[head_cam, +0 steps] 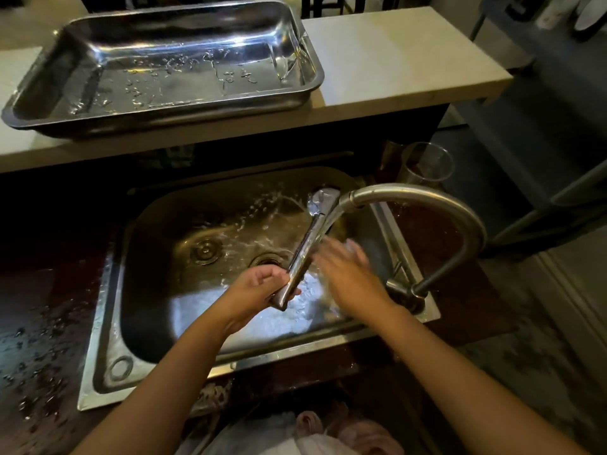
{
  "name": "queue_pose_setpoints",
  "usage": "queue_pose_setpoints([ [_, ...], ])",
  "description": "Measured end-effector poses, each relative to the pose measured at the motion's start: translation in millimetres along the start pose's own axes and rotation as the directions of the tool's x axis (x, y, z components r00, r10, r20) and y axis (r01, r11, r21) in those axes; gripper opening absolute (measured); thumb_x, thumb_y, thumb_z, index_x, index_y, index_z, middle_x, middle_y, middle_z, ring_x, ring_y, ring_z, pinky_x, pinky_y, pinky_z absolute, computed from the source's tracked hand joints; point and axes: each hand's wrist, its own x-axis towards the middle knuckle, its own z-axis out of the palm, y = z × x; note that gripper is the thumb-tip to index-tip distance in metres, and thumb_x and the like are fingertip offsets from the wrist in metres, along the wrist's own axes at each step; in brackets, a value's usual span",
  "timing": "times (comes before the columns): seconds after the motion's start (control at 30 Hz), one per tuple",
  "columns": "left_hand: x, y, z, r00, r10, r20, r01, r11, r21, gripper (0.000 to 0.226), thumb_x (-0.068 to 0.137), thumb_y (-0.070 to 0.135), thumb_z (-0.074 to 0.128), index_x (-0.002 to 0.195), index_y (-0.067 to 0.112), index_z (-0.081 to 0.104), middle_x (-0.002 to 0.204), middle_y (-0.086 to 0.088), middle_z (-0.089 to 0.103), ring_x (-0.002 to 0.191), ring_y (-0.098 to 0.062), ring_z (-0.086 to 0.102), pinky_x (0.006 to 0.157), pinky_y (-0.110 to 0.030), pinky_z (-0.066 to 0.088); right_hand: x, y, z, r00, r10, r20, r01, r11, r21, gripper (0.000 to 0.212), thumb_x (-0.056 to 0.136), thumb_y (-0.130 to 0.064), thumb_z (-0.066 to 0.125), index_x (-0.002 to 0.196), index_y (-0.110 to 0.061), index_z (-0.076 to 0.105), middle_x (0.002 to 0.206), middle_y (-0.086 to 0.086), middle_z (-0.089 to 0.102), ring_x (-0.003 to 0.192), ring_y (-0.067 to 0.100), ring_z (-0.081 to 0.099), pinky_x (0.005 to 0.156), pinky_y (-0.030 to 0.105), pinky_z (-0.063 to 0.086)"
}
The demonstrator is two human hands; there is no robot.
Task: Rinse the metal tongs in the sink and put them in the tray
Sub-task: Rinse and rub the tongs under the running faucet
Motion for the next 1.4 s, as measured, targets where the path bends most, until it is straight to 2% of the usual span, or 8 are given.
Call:
queue_pose_setpoints([
  [0.13,-4.4,-5.2,-3.5,0.998,-0.041,0.045,0.041,0.999,0.014,0.014,0.092,0.009,0.048,0.083,0.005,0.058,0.081,-0.016,0.067,0.068,-0.008,0.071,0.05,-0.016,0.051,12.9,19.0,-4.4,0.874,0.485,-0.025,-0.459,0.841,0.287,0.062,0.085,-0.003,0.047,0.141,-0.024,0.031,0.157,0.0,0.013,0.144,0.021,0.01,0.113,0.037,0.016],
  [0.2,-6.8,-7.7,-5.3,0.998,-0.037,0.057,0.039,0.999,-0.034,0.014,0.092,0.008,0.048,0.083,0.007,0.06,0.08,-0.01,0.07,0.073,-0.011,0.071,0.052,-0.017,0.052,13.5,16.4,-6.4,0.679,0.73,0.08,-0.544,0.426,0.723,0.061,0.091,-0.015,0.049,0.145,-0.028,0.023,0.156,0.004,0.017,0.139,0.026,0.026,0.105,0.038,0.031],
  [0.3,-7.9,-8.2,-7.4,0.997,-0.024,0.075,0.034,0.991,-0.126,0.014,0.091,0.004,0.048,0.09,0.011,0.061,0.09,-0.003,0.075,0.081,-0.017,0.072,0.055,-0.021,0.054,13.7,5.9,-5.0,0.675,0.561,0.479,-0.351,-0.327,0.877,0.047,0.091,-0.03,0.053,0.134,-0.018,0.041,0.135,0.013,0.051,0.116,0.029,0.055,0.089,0.041,0.051],
  [0.37,-7.2,-9.7,-8.0,0.996,-0.05,0.08,0.063,0.984,-0.169,0.018,0.09,0.003,0.05,0.096,0.015,0.062,0.093,-0.004,0.076,0.084,-0.02,0.072,0.058,-0.024,0.057,14.2,-4.1,-2.7,0.787,0.346,0.51,-0.306,-0.499,0.811,0.023,0.09,-0.027,0.055,0.108,-0.014,0.058,0.107,0.011,0.068,0.096,0.025,0.066,0.078,0.035,0.056],
  [0.6,-5.5,-10.2,1.1,1.0,-0.029,-0.006,0.03,0.988,0.15,0.029,0.093,0.01,0.049,0.119,0.019,0.057,0.092,-0.004,0.072,0.077,-0.012,0.072,0.055,-0.021,0.053,25.7,-25.9,3.8,0.769,0.486,0.414,-0.264,-0.349,0.899,0.009,0.086,-0.014,0.063,0.094,-0.016,0.061,0.097,0.008,0.069,0.092,0.023,0.068,0.074,0.03,0.057],
  [0.77,1.1,-12.9,19.5,0.977,0.201,-0.074,-0.089,0.693,0.716,0.033,0.088,0.015,0.056,0.119,0.021,0.048,0.079,0.001,0.062,0.054,-0.002,0.059,0.047,-0.013,0.043,26.1,-42.6,8.6,0.726,0.603,0.33,-0.235,-0.233,0.944,0.03,0.085,-0.014,0.064,0.111,-0.007,0.051,0.105,0.014,0.066,0.088,0.023,0.068,0.064,0.025,0.058],
  [1.03,-8.6,-12.8,-6.3,0.977,-0.091,0.194,0.13,0.971,-0.2,0.015,0.091,0.014,0.047,0.096,0.01,0.06,0.073,0.0,0.063,0.053,-0.011,0.055,0.063,-0.031,0.031,25.5,-28.4,5.4,0.845,0.297,0.445,-0.225,-0.557,0.8,0.01,0.089,-0.007,0.056,0.089,-0.017,0.054,0.091,0.009,0.063,0.085,0.024,0.063,0.074,0.033,0.054],
  [1.4,-8.3,-0.7,-2.8,0.992,-0.116,0.045,0.107,0.979,0.175,0.012,0.089,0.022,0.057,0.095,0.019,0.067,0.084,0.003,0.072,0.07,-0.009,0.07,0.06,-0.02,0.055,32.1,-23.6,9.1,0.784,0.4,0.476,-0.302,-0.424,0.854,0.062,0.071,-0.014,0.077,0.124,-0.024,0.047,0.109,0.006,0.067,0.089,0.018,0.067,0.072,0.031,0.053],
])
